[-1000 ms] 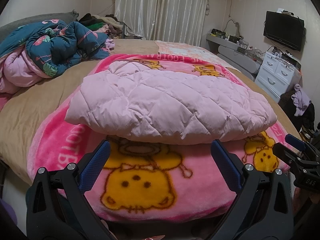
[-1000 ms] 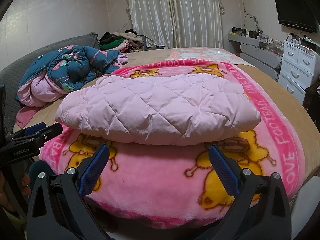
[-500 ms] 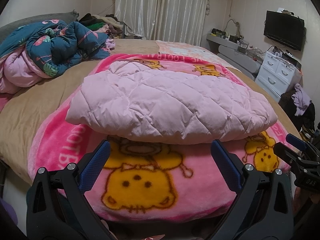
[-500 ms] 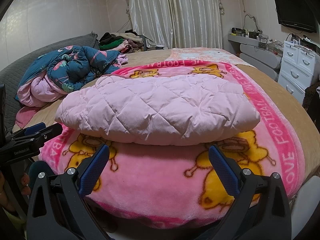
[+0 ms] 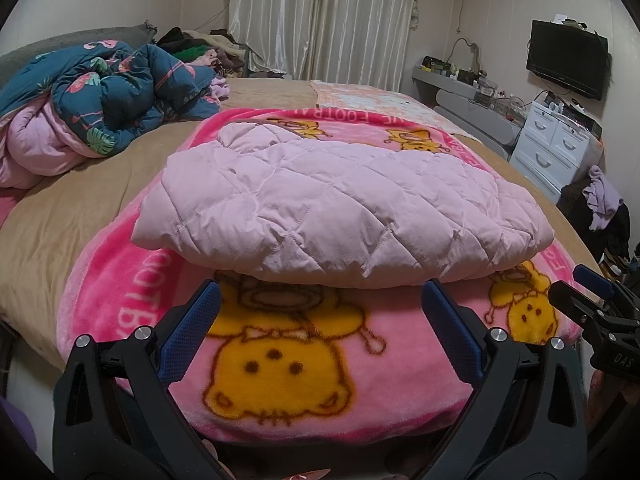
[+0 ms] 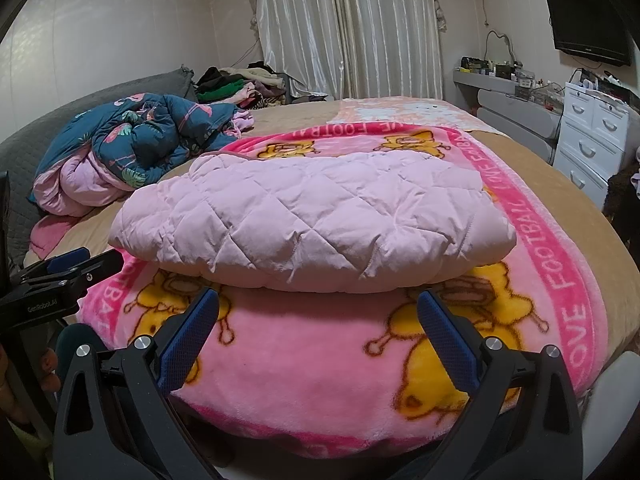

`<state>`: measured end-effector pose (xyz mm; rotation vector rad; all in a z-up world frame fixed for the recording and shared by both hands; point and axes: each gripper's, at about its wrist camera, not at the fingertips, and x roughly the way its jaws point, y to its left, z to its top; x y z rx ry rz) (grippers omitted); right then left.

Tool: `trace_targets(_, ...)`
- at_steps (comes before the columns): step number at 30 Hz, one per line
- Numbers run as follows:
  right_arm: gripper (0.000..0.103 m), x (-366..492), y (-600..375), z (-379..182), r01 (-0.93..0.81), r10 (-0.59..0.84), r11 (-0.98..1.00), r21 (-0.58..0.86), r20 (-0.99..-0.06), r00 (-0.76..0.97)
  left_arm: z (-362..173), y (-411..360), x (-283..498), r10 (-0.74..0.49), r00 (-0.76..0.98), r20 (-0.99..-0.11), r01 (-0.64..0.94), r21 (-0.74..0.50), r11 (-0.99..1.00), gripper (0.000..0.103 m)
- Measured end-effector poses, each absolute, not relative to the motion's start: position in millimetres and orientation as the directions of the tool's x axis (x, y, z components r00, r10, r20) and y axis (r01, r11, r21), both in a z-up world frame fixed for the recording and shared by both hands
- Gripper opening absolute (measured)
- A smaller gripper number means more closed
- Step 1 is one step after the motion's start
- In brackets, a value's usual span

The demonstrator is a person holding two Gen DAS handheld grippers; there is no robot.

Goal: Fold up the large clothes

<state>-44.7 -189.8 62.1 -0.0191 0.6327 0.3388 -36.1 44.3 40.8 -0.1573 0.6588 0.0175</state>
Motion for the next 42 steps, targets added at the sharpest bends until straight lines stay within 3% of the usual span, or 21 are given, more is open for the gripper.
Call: trace_targets(42, 0.099, -44.5, -192.3, 60.2, -0.317, 0.291, 0.946, 0.064, -0.596, 0.748, 34.4, 55.5, -37.5, -0.047, 0.784, -0.619, -0.062, -0.153, 0.986, 0.094)
